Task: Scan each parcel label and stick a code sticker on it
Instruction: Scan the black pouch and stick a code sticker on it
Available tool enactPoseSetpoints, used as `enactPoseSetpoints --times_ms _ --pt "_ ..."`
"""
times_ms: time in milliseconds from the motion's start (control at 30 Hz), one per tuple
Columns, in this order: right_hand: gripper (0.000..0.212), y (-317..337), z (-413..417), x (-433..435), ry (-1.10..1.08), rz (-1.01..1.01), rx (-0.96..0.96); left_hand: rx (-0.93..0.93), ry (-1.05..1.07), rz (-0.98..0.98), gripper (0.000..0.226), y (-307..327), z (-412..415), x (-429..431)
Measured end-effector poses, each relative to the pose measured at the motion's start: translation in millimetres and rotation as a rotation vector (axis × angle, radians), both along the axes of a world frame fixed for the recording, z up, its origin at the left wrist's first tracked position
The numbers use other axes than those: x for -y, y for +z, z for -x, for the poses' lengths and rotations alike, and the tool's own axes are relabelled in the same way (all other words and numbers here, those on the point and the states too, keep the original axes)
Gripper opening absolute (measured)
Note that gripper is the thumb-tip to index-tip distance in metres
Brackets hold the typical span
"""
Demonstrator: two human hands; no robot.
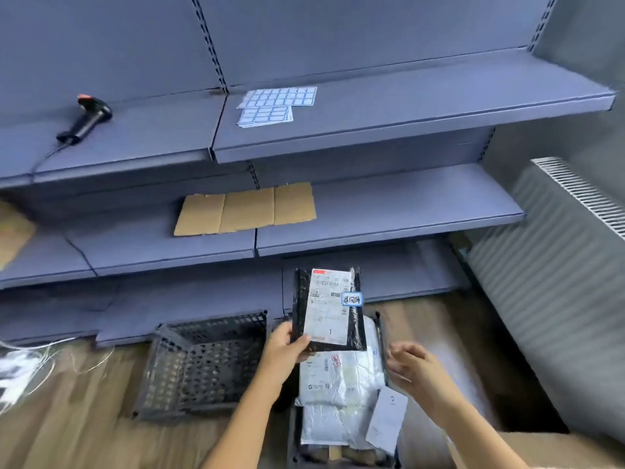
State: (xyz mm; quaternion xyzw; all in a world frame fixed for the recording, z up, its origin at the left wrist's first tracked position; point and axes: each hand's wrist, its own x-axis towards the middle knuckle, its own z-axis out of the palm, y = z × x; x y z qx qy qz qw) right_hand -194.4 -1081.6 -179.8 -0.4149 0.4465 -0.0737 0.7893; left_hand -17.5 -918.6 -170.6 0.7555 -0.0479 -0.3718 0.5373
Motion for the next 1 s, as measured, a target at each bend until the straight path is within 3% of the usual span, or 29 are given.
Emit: enactPoseSetpoints --times_ms 67,200,367,567,667,767,833,1000 --pt "0.019 -36 7 -10 0.046 -0.049 -0.076 -0.05 0.051 -0.06 0.012 -34 5 -8" --pt "0.025 -104 12 -35 0.106 -0.135 -0.185 -0.174 0.13 -0.207 0.051 -130 18 -14" --pt "0.025 -195 15 -46 0.137 -0.144 -0.244 -0.291 0.122 -0.269 0.025 -247 32 -4" --pt "0.027 -294 20 -44 0.145 -0.126 -0.314 -0.289 0.071 -0.368 0.056 -366 37 -3" --pt "0.027 -332 24 -42 0.162 -0.092 -0.345 -0.247 0.035 -0.402 0.046 -410 35 -4" --pt "0.029 -360 29 -40 0.131 -0.123 -0.35 -0.2 0.034 -0.427 0.015 -467 38 -11" --pt "0.029 -376 34 -41 0.084 -0.174 -0.336 -0.191 0.06 -0.455 0.019 -503 45 -15" --pt "0.027 -391 36 -43 0.011 -0.235 -0.36 -0.043 0.081 -0.557 0.01 -471 55 6"
